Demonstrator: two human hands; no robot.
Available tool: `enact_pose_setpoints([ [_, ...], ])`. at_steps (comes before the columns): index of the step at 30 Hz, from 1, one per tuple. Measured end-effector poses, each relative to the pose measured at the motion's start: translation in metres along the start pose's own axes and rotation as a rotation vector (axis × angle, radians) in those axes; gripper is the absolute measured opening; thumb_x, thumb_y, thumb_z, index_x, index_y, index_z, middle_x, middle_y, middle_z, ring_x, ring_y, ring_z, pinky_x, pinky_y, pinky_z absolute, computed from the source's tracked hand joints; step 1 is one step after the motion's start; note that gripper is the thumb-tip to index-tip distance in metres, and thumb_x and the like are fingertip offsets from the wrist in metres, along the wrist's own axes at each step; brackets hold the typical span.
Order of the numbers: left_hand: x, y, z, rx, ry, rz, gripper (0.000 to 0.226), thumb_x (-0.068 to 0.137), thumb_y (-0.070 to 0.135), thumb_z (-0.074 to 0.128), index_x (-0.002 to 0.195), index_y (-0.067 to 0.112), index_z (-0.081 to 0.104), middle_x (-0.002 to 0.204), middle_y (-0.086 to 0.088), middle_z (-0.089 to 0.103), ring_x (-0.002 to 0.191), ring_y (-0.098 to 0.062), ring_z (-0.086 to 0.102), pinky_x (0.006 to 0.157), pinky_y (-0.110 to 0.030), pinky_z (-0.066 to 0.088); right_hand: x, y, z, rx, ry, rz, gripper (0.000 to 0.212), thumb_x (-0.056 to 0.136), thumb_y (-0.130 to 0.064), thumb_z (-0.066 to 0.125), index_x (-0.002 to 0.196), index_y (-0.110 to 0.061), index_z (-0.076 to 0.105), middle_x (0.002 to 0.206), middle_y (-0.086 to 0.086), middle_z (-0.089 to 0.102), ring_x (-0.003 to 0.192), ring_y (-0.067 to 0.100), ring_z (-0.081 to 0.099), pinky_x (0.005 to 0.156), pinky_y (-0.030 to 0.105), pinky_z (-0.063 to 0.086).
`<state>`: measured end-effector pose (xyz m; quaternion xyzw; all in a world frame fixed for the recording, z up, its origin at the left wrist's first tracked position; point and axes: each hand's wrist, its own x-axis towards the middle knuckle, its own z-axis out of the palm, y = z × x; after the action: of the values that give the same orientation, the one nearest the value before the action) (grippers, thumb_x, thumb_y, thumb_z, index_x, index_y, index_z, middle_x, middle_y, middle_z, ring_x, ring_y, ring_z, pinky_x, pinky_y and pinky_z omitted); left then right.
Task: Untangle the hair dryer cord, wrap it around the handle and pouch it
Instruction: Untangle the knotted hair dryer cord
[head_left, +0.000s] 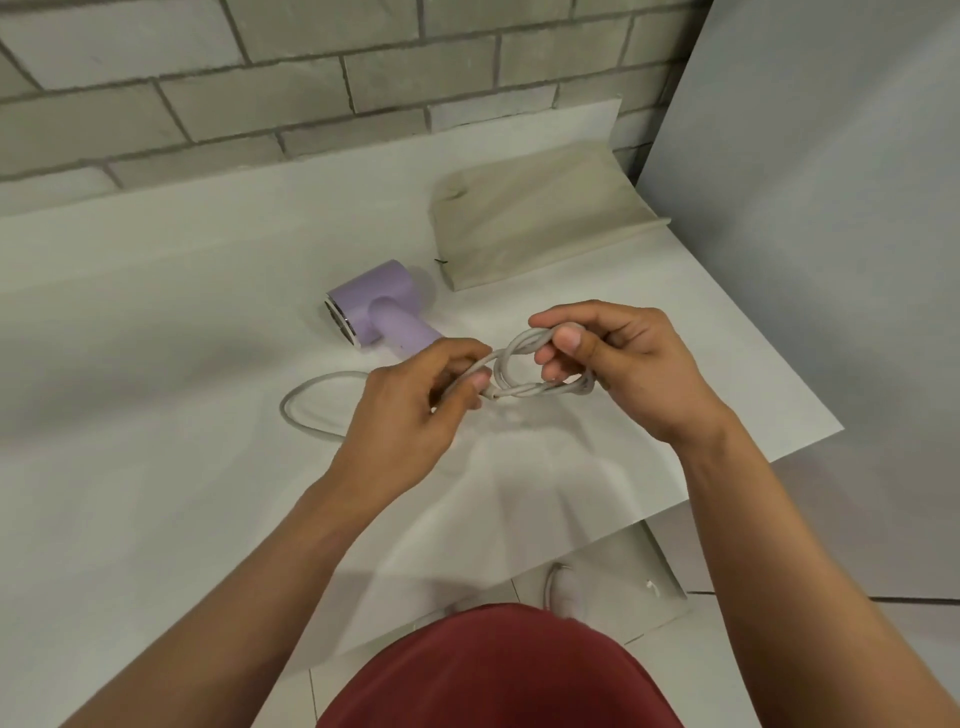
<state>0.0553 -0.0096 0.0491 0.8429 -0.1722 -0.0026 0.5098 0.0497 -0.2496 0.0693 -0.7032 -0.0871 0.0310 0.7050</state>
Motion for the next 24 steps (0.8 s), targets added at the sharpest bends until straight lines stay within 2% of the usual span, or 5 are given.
enact_pose_setpoints([
  [5, 0.01, 0.002, -0.012, 0.106, -0.144, 0.009, 0.016, 0.105, 0.028, 0.058, 0.117, 0.032, 0.069, 0.1, 0.026, 0.075, 0.091, 0.0, 0.072, 0.081, -0.041, 0.06, 0.001, 0.021, 0.007, 0.25, 0.059, 0.075, 0.022, 0.096, -0.038, 0.07, 0.109, -0.023, 0.078, 0.088, 0.003, 0.072, 0.085, 0.018, 0.07, 0.071, 0.026, 0.056],
  [11, 0.03, 0.012, -0.016, 0.432, -0.174, 0.245, 0.014, 0.104, 0.029, 0.057, 0.114, 0.021, 0.063, 0.103, 0.011, 0.069, 0.101, -0.017, 0.06, 0.081, -0.045, 0.052, 0.001, 0.026, 0.014, 0.474, 0.123, 0.084, 0.022, 0.106, -0.025, 0.054, 0.104, -0.02, 0.075, 0.084, 0.004, 0.069, 0.085, 0.018, 0.069, 0.069, 0.027, 0.056],
  [16, 0.038, 0.016, -0.015, 0.428, -0.198, 0.306, 0.009, 0.102, 0.018, 0.063, 0.104, 0.016, 0.071, 0.095, 0.009, 0.064, 0.091, -0.017, 0.055, 0.084, -0.036, 0.045, 0.0, 0.022, 0.014, 0.517, 0.103, 0.081, 0.024, 0.106, -0.023, 0.051, 0.103, -0.017, 0.074, 0.082, 0.007, 0.069, 0.083, 0.019, 0.069, 0.069, 0.028, 0.058],
  [20, 0.044, 0.013, -0.016, 0.322, -0.325, 0.177, 0.013, 0.106, 0.024, 0.056, 0.107, 0.023, 0.068, 0.093, 0.02, 0.062, 0.092, 0.0, 0.051, 0.08, -0.014, 0.038, 0.001, 0.018, 0.013, 0.132, 0.205, 0.025, 0.018, 0.108, -0.028, 0.054, 0.104, -0.023, 0.071, 0.087, -0.001, 0.074, 0.084, 0.015, 0.07, 0.069, 0.024, 0.055],
  [24, 0.049, 0.008, -0.02, 0.203, -0.396, 0.066, 0.015, 0.107, 0.029, 0.052, 0.102, 0.028, 0.066, 0.084, 0.004, 0.066, 0.078, -0.015, 0.058, 0.073, -0.035, 0.046, 0.0, 0.013, 0.009, -0.485, 0.323, -0.148, 0.017, 0.11, -0.028, 0.053, 0.12, -0.027, 0.066, 0.102, -0.018, 0.071, 0.091, 0.006, 0.07, 0.078, 0.015, 0.049],
])
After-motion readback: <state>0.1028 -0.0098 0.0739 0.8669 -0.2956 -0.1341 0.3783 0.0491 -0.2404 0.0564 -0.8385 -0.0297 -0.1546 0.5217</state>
